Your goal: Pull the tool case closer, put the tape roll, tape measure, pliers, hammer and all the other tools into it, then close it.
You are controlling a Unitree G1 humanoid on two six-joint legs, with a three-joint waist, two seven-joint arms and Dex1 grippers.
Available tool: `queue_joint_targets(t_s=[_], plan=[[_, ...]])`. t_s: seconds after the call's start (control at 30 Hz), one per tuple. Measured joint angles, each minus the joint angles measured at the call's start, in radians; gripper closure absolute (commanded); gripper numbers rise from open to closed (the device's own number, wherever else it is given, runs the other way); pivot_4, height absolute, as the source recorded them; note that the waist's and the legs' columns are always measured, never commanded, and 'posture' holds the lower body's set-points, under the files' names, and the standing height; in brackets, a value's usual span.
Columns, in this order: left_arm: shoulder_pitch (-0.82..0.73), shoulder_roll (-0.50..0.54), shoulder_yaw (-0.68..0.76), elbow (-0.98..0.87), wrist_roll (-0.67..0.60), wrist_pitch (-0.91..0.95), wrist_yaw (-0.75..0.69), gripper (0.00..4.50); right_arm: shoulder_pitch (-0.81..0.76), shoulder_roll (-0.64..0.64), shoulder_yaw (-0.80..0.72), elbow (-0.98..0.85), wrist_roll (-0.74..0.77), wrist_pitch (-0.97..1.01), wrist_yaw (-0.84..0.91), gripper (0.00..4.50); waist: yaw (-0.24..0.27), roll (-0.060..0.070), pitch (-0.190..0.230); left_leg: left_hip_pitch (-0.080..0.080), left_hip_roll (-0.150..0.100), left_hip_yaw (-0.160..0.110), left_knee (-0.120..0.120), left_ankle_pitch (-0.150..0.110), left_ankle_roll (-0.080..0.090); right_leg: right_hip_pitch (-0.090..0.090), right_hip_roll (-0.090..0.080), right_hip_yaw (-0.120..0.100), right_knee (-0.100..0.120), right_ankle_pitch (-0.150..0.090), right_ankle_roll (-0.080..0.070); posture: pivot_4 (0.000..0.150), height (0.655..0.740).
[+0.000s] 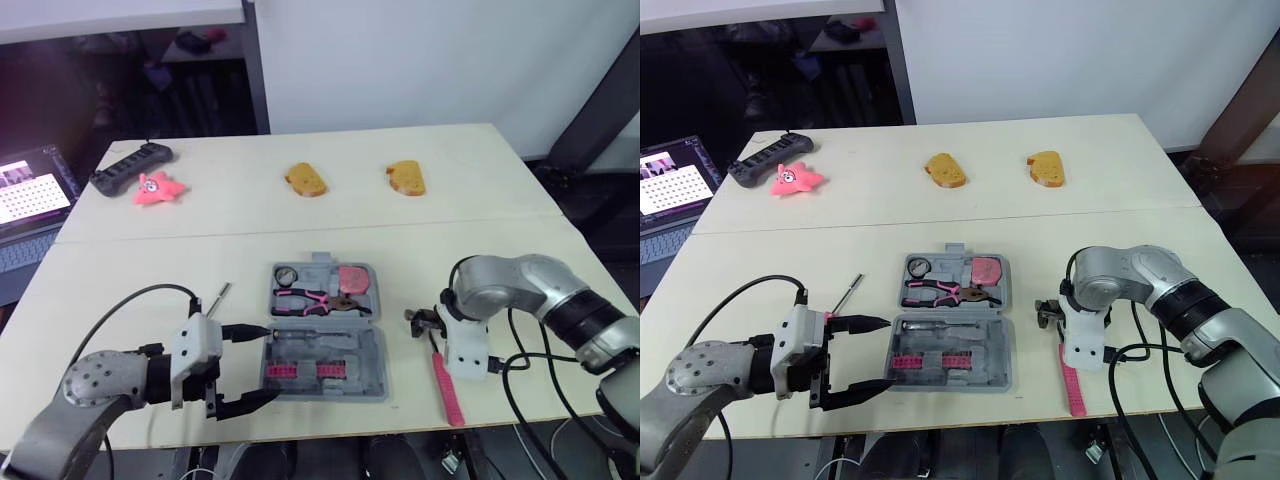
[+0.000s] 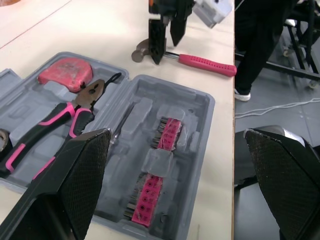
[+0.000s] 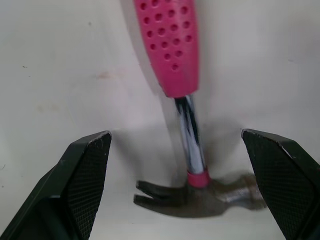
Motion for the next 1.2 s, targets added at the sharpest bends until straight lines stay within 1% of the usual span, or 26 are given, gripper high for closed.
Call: queue_joint_targets(t_s=[0.03,0.13,0.27,0.3,0.33,0.37,0.4,0.53,0.63,0.77,0.8,0.83,0.87,0.9,0.93,0.97,1.07,1.13,1.2], plan=[[0.000,0.005,0.001,0.000,0.001,-0.001,-0.004,0.00,-0.001,0.005,0.000,0.002,-0.013,-0.001,-0.006,0.08,0.000,-0.001,0.000,0.000,0.000,0.000,0.000,0.000,0.000,0.000,0.001,0.000,0.000,0.000,-0.001,0.150,0.7400],[0.004,0.024,0.001,0.000,0.002,0.001,-0.013,0.00,-0.008,0.024,0.000,0.012,-0.059,-0.009,-0.034,0.87,-0.004,-0.004,-0.002,0.002,0.002,0.000,0.000,0.000,0.000,0.001,0.004,0.002,0.000,0.002,-0.003,0.150,0.7400],[0.003,0.040,0.002,-0.001,0.003,0.002,-0.021,0.00,-0.008,0.030,-0.001,0.012,-0.073,-0.021,-0.045,2.64,-0.003,-0.006,-0.004,0.003,0.003,0.000,0.000,-0.002,0.003,0.001,0.005,0.002,0.000,0.002,-0.004,0.150,0.7400],[-0.001,0.042,0.002,-0.001,0.003,0.002,-0.021,0.00,-0.008,0.030,-0.001,0.012,-0.075,-0.022,-0.050,3.20,-0.003,-0.006,-0.004,0.003,0.003,0.000,0.000,-0.002,0.003,0.001,0.005,0.002,0.000,0.002,-0.004,0.150,0.7400],[-0.007,0.044,0.002,-0.001,0.003,0.003,-0.020,0.00,-0.008,0.030,-0.002,0.011,-0.080,-0.023,-0.055,3.63,-0.002,-0.006,-0.004,0.002,0.003,0.000,0.000,-0.001,0.002,0.001,0.005,0.002,0.000,0.002,-0.004,0.150,0.7400],[-0.015,0.045,0.002,-0.001,0.003,0.006,-0.019,0.00,-0.008,0.030,-0.003,0.011,-0.085,-0.025,-0.063,4.15,-0.001,-0.006,-0.004,0.002,0.003,0.000,0.000,-0.001,0.002,0.001,0.005,0.002,0.000,0.002,-0.004,0.150,0.7400],[-0.025,0.046,0.002,-0.002,0.003,0.012,-0.017,0.00,-0.009,0.031,-0.003,0.010,-0.092,-0.032,-0.071,4.44,0.000,-0.006,-0.004,0.002,0.003,0.000,0.000,-0.001,0.001,0.001,0.005,0.002,0.000,0.002,-0.004,0.150,0.7400],[-0.046,0.047,-0.001,-0.002,0.002,0.022,-0.009,0.00,-0.014,0.030,-0.013,0.020,-0.133,-0.067,-0.138,4.44,-0.004,-0.007,-0.004,0.003,0.003,0.000,0.000,0.000,0.000,0.001,0.005,0.003,0.000,0.002,-0.004,0.150,0.7400],[-0.067,0.047,-0.002,-0.001,0.002,0.023,-0.009,0.00,-0.013,0.009,-0.021,0.025,-0.132,-0.094,-0.184,4.44,-0.004,-0.007,-0.004,0.002,0.003,0.001,0.000,0.000,-0.001,0.000,0.005,0.004,0.001,0.002,-0.004,0.150,0.7400],[-0.081,0.046,-0.003,0.021,-0.007,0.024,-0.011,0.00,-0.005,-0.116,-0.068,-0.013,0.092,-0.043,-0.124,4.44,0.000,0.000,0.001,0.000,0.003,0.004,0.000,0.000,-0.001,-0.004,0.005,0.007,0.001,0.003,-0.004,0.150,0.7400],[-0.085,0.046,-0.005,0.031,-0.008,0.021,-0.014,0.00,0.017,-0.166,-0.101,-0.058,0.193,0.033,-0.078,4.44,0.001,0.000,0.001,0.000,0.003,0.004,0.000,0.000,0.001,-0.004,0.005,0.008,0.001,0.002,-0.004,0.150,0.7400],[-0.085,0.044,-0.004,0.040,-0.008,0.016,-0.017,0.00,0.069,-0.237,-0.150,-0.135,0.334,0.174,-0.015,4.44,0.005,0.000,0.001,-0.001,0.004,0.003,-0.001,-0.003,0.005,-0.004,0.005,0.007,0.000,0.002,-0.004,0.150,0.7400],[-0.080,0.043,-0.003,0.056,-0.007,0.010,-0.023,0.00,0.135,-0.323,-0.204,-0.234,0.497,0.366,0.049,4.44,0.009,0.001,0.001,-0.001,0.005,0.002,0.000,-0.004,0.006,-0.004,0.005,0.007,0.000,0.002,-0.004,0.150,0.7400],[-0.074,0.042,-0.002,0.073,-0.005,0.003,-0.027,0.00,0.192,-0.394,-0.253,-0.322,0.624,0.547,0.091,4.44,0.010,0.003,0.001,-0.001,0.005,0.002,-0.001,-0.004,0.007,-0.004,0.005,0.008,0.000,0.002,-0.004,0.150,0.7400],[-0.069,0.041,-0.001,0.095,0.001,-0.008,-0.034,0.00,0.256,-0.476,-0.313,-0.441,0.772,0.838,0.125,4.44,0.010,0.003,0.001,-0.001,0.005,0.002,0.000,-0.004,0.008,-0.004,0.004,0.008,0.000,0.002,-0.005,0.150,0.7400],[-0.070,0.041,-0.002,0.108,0.006,-0.013,-0.037,0.00,0.279,-0.505,-0.349,-0.505,0.847,1.011,0.134,4.44,0.006,0.003,0.001,0.000,0.006,0.002,0.000,-0.005,0.008,-0.003,0.005,0.008,0.000,0.001,-0.007,0.150,0.7400],[-0.094,0.035,-0.009,0.130,0.015,-0.043,-0.054,0.00,0.319,-0.497,-0.426,-0.682,1.022,1.547,0.073,4.44,-0.006,0.000,-0.001,0.001,0.009,0.005,0.001,-0.005,0.008,-0.004,0.006,0.009,-0.001,0.001,-0.010,0.150,0.7400],[-0.099,0.035,-0.011,0.143,0.021,-0.058,-0.062,0.00,0.317,-0.419,-0.465,-0.734,1.110,1.910,-0.015,4.44,-0.001,0.000,-0.001,0.001,0.009,0.005,0.001,-0.005,0.008,-0.004,0.006,0.009,0.000,0.001,-0.009,0.150,0.7400],[-0.102,0.035,-0.021,0.160,0.028,-0.070,-0.069,0.00,0.310,-0.312,-0.525,-0.745,1.160,2.222,-0.118,4.44,0.005,0.000,0.000,-0.001,0.008,0.005,0.002,-0.005,0.008,-0.005,0.005,0.009,0.000,0.002,-0.008,0.150,0.7400]])
